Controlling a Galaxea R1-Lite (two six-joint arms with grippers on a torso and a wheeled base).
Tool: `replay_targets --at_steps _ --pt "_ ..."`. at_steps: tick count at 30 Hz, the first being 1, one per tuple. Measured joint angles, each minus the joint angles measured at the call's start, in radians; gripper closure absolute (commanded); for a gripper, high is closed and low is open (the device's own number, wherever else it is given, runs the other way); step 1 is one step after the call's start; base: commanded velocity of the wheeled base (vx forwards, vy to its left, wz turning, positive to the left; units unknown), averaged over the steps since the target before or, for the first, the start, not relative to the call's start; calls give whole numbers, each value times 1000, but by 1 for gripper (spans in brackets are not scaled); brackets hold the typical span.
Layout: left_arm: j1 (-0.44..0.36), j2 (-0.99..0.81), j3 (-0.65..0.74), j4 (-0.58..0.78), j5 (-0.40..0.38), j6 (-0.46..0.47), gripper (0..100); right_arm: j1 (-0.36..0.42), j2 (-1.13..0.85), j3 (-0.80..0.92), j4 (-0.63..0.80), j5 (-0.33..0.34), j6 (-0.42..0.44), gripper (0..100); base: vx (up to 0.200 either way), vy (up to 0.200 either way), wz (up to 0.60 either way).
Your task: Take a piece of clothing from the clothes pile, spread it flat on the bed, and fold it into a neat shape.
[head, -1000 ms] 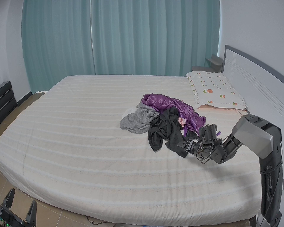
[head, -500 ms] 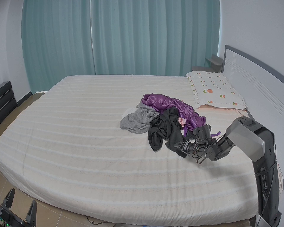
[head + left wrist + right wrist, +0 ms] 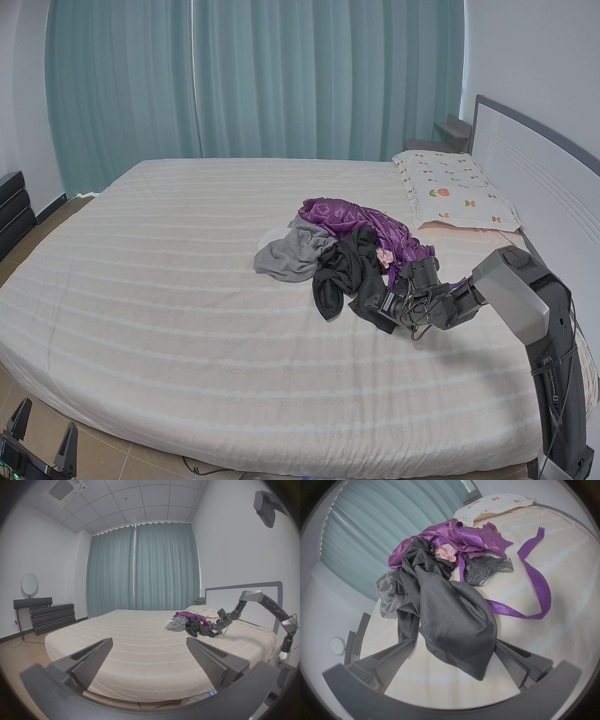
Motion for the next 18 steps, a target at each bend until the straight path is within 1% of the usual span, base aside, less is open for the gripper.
replay_targets --at_steps 5,6,12,18 --pt "1 0 0 0 0 0 0 4 26 -75 54 -14 0 0 0 0 0" --pt "1 0 0 0 0 0 0 7 33 -92 63 -24 0 100 0 0 0" --pt "1 0 0 0 0 0 0 23 87 -177 91 -89 -10 100 0 0 0" --pt "1 0 0 0 0 0 0 23 106 -193 96 -96 -8 100 0 0 0"
